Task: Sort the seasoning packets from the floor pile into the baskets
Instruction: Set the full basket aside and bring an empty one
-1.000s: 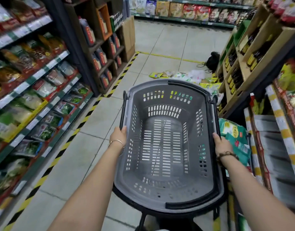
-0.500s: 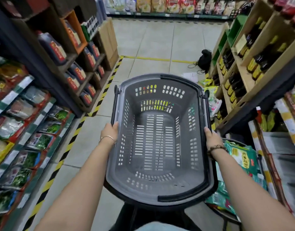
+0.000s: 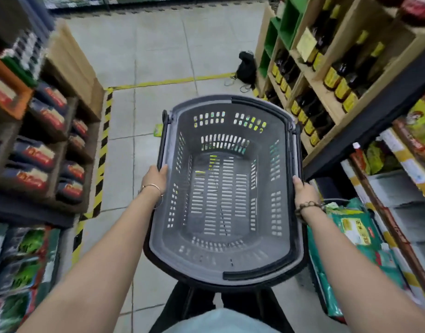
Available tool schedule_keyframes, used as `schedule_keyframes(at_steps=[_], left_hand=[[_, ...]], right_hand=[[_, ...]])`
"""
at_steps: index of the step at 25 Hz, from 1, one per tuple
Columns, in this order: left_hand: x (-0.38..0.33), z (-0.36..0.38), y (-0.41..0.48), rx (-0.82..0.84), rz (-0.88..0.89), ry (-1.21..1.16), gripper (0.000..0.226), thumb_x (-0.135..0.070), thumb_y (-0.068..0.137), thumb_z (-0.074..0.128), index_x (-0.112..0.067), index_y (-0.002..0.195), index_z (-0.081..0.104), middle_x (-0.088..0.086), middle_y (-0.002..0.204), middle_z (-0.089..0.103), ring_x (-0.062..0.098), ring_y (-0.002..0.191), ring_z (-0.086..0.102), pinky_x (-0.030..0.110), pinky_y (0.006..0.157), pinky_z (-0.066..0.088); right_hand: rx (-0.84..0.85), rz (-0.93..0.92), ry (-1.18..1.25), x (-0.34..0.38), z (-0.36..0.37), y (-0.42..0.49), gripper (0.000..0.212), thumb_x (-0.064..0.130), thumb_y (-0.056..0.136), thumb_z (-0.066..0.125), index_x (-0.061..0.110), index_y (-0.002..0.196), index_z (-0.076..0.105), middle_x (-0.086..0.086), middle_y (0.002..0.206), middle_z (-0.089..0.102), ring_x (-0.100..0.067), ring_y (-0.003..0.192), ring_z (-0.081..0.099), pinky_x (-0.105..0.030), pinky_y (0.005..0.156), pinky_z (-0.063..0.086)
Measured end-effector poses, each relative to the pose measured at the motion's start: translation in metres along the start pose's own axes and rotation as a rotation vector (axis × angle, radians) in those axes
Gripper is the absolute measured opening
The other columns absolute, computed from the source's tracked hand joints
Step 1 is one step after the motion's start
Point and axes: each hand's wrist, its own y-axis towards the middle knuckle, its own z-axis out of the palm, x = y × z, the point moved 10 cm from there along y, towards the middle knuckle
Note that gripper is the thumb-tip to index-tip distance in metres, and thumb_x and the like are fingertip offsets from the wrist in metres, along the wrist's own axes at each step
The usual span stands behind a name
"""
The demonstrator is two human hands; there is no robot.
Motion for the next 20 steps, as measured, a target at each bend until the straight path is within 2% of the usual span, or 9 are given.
schedule_keyframes(at_steps=[5,12,18,20], left_hand=[[-0.071,0.03,0.068,0.145,0.117,0.101,0.049,-0.035,0.099,0.037,0.006,0.123,0.045,0.029,0.127,0.049,0.044,0.117,0.046,0.041,0.093,0.037],[-0.214,0.122,0.137,0.312,0.299,0.191,0.049,-0.035,0.098,0.038,0.009,0.118,0.047,0.032,0.123,0.051,0.043,0.114,0.048,0.039,0.09,0.036],[-0.336,0.201,0.158,0.398,0.475,0.329,0.047,-0.035,0.098,0.04,0.007,0.116,0.049,0.031,0.119,0.053,0.042,0.11,0.05,0.037,0.083,0.036],[-0.352,0.229,0.161,0.457,0.477,0.379,0.047,-0.035,0.098,0.041,0.009,0.113,0.049,0.031,0.117,0.054,0.042,0.109,0.051,0.037,0.079,0.035]], right_hand=[[-0.081,0.166,0.049,-0.013,-0.002,0.02,0.056,0.039,0.1,0.033,-0.008,0.125,0.051,-0.031,0.128,0.05,-0.041,0.118,0.047,-0.038,0.093,0.036],[-0.227,0.383,0.235,-0.049,-0.027,0.076,0.062,0.044,0.098,0.031,-0.011,0.109,0.057,-0.031,0.116,0.057,-0.042,0.107,0.053,-0.04,0.086,0.039],[-0.344,0.571,0.342,-0.085,-0.05,0.116,0.068,0.051,0.097,0.026,-0.005,0.127,0.049,-0.03,0.128,0.05,-0.043,0.116,0.048,-0.045,0.096,0.037],[-0.375,0.633,0.35,-0.102,-0.049,0.119,0.069,0.053,0.096,0.026,-0.005,0.122,0.052,-0.031,0.124,0.052,-0.044,0.112,0.05,-0.047,0.093,0.038]])
